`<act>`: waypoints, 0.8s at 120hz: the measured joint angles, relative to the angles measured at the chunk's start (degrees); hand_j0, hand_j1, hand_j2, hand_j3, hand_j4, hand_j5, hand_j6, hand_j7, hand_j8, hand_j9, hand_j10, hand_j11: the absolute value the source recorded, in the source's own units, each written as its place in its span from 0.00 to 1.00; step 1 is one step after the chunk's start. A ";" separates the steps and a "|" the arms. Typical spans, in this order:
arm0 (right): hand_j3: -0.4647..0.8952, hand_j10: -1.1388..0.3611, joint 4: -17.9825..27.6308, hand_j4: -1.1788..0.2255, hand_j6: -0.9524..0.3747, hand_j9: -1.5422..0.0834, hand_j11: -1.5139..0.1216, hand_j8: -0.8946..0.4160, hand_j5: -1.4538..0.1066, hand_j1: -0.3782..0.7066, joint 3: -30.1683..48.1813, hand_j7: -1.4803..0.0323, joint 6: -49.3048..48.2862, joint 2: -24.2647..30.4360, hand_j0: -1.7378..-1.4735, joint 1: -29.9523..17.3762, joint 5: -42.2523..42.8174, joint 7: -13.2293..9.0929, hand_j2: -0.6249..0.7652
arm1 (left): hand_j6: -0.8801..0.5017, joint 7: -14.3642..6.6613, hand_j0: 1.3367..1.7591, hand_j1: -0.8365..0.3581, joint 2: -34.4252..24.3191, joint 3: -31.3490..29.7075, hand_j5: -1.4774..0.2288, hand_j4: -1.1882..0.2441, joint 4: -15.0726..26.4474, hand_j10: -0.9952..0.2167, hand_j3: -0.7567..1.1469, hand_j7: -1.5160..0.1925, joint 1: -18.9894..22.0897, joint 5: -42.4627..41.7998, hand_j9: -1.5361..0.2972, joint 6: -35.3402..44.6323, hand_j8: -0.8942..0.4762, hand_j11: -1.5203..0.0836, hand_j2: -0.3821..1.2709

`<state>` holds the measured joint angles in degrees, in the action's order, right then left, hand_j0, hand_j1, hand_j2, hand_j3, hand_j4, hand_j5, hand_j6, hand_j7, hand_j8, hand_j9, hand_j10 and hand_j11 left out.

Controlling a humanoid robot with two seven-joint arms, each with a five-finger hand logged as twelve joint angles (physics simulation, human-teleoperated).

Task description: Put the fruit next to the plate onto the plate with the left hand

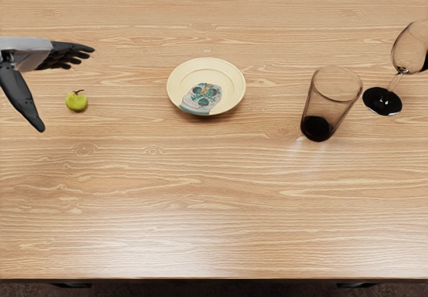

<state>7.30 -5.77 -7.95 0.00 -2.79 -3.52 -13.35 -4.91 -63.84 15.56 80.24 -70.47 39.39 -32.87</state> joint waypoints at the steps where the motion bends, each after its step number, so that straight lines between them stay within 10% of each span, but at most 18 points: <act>1: 0.34 0.76 0.00 0.84 0.72 0.95 0.93 0.68 0.93 0.03 0.00 0.98 0.00 0.00 0.30 0.03 0.00 0.00 0.45 | 0.62 -0.02 0.76 0.98 0.02 0.03 0.85 0.81 -0.02 0.80 0.40 0.87 0.00 0.07 0.83 0.05 0.64 0.93 0.23; 18: 0.34 0.76 -0.01 0.84 0.72 0.95 0.93 0.68 0.93 0.03 0.04 0.98 0.03 0.00 0.30 0.22 0.00 -0.01 0.45 | 0.62 -3.17 0.76 0.98 1.05 0.54 0.85 0.81 -0.40 0.80 0.40 0.87 0.01 -0.71 0.83 1.03 0.64 0.94 0.23; 37: 0.34 0.76 -0.06 0.84 0.72 0.95 0.93 0.68 0.93 0.03 0.05 0.98 0.04 0.00 0.30 0.30 0.00 -0.01 0.45 | 0.62 -20.71 0.76 0.98 8.19 2.94 0.85 0.81 -0.56 0.80 0.40 0.87 -1.80 -1.23 0.83 6.71 0.64 0.94 0.23; 48: 0.34 0.76 -0.08 0.84 0.72 0.95 0.93 0.68 0.93 0.03 0.06 0.98 0.04 0.00 0.30 0.32 0.00 -0.01 0.45 | 0.62 -26.20 0.76 0.98 14.04 3.35 0.85 0.81 -0.59 0.80 0.40 0.87 -2.18 6.54 0.83 10.58 0.64 0.94 0.23; 96: 0.34 0.76 -0.09 0.84 0.72 0.95 0.93 0.68 0.93 0.03 0.06 0.98 0.04 0.00 0.30 0.24 0.00 -0.01 0.45 | 0.62 -30.00 0.76 0.98 25.26 -4.69 0.85 0.81 -9.82 0.80 0.40 0.87 -1.39 22.87 0.83 16.38 0.64 0.93 0.23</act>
<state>7.21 -5.71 -7.91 0.00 -2.55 -3.51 -13.36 -34.92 -38.58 10.87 70.42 -71.85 62.25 -16.49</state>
